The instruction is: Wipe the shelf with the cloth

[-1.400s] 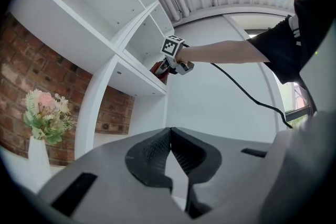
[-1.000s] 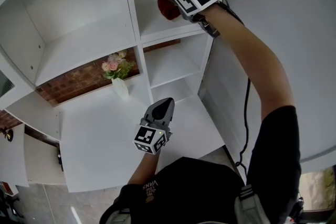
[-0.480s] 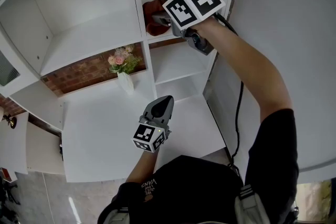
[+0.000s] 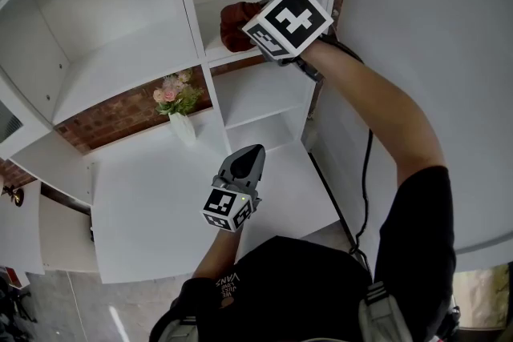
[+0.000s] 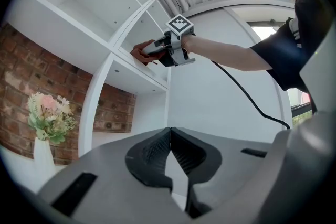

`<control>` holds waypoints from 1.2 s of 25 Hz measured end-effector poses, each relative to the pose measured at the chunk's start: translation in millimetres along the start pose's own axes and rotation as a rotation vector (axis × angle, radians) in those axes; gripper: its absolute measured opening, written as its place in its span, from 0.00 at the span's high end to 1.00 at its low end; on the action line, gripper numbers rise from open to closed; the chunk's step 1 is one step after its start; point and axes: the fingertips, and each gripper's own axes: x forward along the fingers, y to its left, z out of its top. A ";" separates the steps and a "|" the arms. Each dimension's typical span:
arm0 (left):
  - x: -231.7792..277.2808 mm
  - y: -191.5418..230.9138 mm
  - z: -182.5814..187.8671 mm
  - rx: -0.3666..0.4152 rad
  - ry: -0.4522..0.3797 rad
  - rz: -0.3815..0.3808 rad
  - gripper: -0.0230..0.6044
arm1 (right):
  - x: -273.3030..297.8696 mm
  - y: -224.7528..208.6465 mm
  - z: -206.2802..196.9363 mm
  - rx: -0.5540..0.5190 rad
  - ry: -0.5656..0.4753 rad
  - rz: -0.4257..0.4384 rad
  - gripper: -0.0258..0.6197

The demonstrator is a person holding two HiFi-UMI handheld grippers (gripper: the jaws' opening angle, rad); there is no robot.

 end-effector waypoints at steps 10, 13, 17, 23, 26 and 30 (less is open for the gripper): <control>21.8 -28.0 -5.8 -0.006 0.017 -0.074 0.95 | -41.3 -73.2 -64.4 0.046 0.102 -0.186 0.80; 28.2 -36.6 -8.5 -0.010 0.023 -0.097 0.95 | -53.5 -90.4 -78.7 0.021 0.134 -0.246 0.80; 34.5 -44.8 -11.7 -0.016 0.032 -0.118 0.95 | -61.5 -99.3 -86.6 -0.027 0.151 -0.286 0.80; 35.6 -45.0 -11.6 -0.017 0.031 -0.109 0.95 | -60.4 -90.0 -81.8 -0.114 0.119 -0.310 0.80; 32.6 -39.9 -10.2 -0.013 0.031 -0.087 0.95 | -64.6 -85.2 -77.4 -0.113 0.043 -0.310 0.80; 26.6 -30.2 -8.7 -0.007 0.034 -0.047 0.95 | -72.3 -77.3 -80.7 -0.084 -0.059 -0.307 0.80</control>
